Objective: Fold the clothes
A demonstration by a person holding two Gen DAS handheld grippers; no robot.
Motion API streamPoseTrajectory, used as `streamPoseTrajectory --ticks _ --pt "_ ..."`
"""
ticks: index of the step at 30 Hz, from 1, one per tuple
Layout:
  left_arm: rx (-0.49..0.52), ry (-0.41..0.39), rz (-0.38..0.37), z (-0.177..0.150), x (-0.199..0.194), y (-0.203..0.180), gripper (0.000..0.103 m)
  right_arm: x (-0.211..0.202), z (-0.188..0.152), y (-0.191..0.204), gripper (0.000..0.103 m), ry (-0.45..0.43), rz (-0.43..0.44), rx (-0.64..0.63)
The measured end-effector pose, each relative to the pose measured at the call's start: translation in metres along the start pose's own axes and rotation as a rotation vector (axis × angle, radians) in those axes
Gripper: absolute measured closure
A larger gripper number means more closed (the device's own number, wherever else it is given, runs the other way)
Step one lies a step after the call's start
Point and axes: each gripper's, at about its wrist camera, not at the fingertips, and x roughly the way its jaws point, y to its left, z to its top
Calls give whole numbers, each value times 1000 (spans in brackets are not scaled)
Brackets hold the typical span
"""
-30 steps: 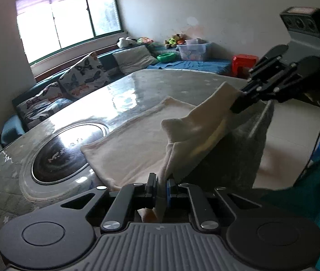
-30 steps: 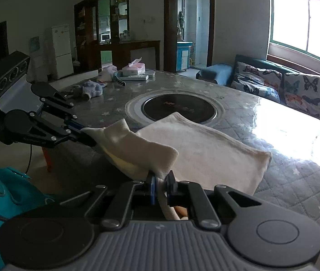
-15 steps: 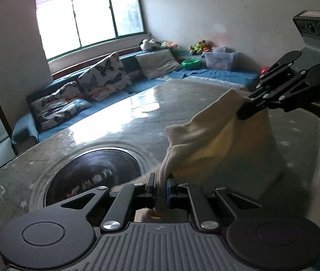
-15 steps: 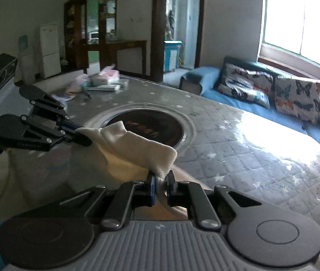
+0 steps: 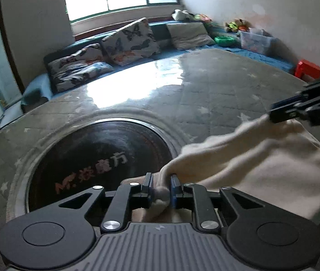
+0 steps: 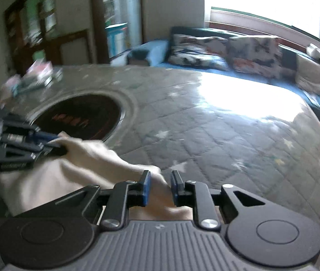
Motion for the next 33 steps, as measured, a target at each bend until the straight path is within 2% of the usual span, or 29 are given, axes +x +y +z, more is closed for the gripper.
streamPoseTrajectory --ticks 5,9,12,17,23,28,30,33 --pt "-55 -59 -8 15 -14 3 85 -28 -4 -7 85 -50 10 53" --pt "-21 -95 -34 24 -21 -14 85 -17 -3 2 85 -35 34 50" --pt "-5 -75 -98 26 -12 -24 87 -2 1 6 85 -19 36 68" --pt "-12 17 -114 28 23 -33 87 19 -2 3 86 25 17 97" --pt "-32 18 -114 28 23 -32 86 -3 -4 -3 86 6 23 116" --pt "-50 -3 -109 26 8 -35 78 -16 -19 10 86 19 48 42" --pt "-52 -19 -112 23 -3 -38 67 -14 -26 7 88 33 29 47" --pt "-54 -42 -113 16 -23 -40 66 -21 -27 1 89 12 15 94"
